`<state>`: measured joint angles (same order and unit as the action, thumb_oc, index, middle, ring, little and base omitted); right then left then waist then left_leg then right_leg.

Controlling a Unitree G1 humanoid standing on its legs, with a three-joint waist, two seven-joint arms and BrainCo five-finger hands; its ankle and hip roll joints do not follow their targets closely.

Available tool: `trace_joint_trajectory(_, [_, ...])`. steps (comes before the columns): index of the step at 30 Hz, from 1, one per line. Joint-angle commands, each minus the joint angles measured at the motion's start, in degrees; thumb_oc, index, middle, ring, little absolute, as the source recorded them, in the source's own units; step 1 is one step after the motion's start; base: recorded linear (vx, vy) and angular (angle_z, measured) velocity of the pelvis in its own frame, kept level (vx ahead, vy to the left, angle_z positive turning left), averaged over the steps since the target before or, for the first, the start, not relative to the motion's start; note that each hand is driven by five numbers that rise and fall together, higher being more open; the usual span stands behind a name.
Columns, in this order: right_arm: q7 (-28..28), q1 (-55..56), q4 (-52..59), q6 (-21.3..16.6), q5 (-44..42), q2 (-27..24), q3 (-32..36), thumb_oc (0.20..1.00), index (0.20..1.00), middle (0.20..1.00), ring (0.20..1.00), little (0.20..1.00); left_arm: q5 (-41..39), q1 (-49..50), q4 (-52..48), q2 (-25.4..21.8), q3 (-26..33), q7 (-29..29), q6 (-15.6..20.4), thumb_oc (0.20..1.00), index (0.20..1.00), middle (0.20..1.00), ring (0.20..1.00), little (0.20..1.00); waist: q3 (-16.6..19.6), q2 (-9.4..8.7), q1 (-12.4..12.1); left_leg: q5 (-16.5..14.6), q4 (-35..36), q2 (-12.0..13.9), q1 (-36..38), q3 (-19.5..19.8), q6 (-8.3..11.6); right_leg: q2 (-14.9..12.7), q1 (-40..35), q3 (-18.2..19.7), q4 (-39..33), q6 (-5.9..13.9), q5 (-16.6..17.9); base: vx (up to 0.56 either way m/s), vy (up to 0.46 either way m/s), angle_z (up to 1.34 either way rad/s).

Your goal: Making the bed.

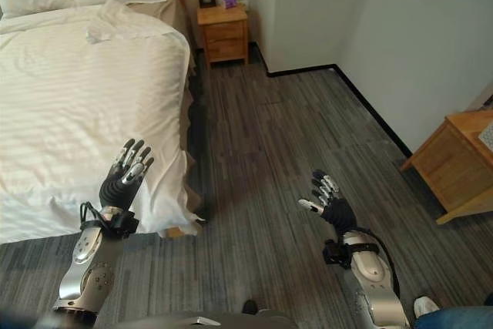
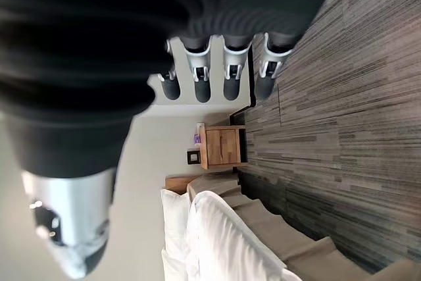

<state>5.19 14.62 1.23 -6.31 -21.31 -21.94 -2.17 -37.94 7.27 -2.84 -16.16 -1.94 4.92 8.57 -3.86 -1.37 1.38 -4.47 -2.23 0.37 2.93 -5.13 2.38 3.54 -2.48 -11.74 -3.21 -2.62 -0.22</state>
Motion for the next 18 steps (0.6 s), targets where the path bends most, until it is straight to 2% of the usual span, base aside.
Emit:
trace_joint_trajectory(1, [0.2, -3.9, 0.2, -2.1, -2.0, 0.1, 1.3, 1.0, 1.0, 1.0, 1.0, 1.0, 0.4, 0.7, -2.5, -2.0, 0.5, 0.7, 1.8, 1.0, 1.0, 1.0, 1.0, 1.0, 0.7, 0.73, -1.8, 5.5, 6.3, -1.6, 2.1, 0.5, -2.04, -5.0, -2.5, 5.6, 0.9, 7.69, -0.4, -0.01, 0.052, 0.12])
trace_joint_trajectory(16, [1.4, -4.4, 1.1, -1.6, -2.2, 0.4, 0.2, 1.0, 1.0, 1.0, 1.0, 1.0, 0.8, 2.2, -2.4, -2.3, 0.4, 1.4, 1.0, 1.0, 1.0, 1.0, 1.0, 1.0, 1.1, 0.47, -2.7, 5.7, 6.8, -1.9, 3.0, 1.7, -2.64, -5.4, -2.7, 6.0, 2.1, 8.04, 0.0, -0.03, 0.019, 0.09])
trace_joint_trajectory(18, [1.3, -5.4, 0.5, -1.8, -2.5, 0.8, -0.7, 1.0, 1.0, 1.0, 1.0, 1.0, 0.7, 2.3, -2.0, -1.9, 1.0, 1.0, 1.3, 1.0, 1.0, 1.0, 1.0, 1.0, 0.6, 0.23, -3.6, 5.8, 6.7, -1.7, 3.0, 1.4, -2.63, -5.3, -2.0, 5.6, 2.3, 8.28, 1.0, -0.11, -0.018, -0.01])
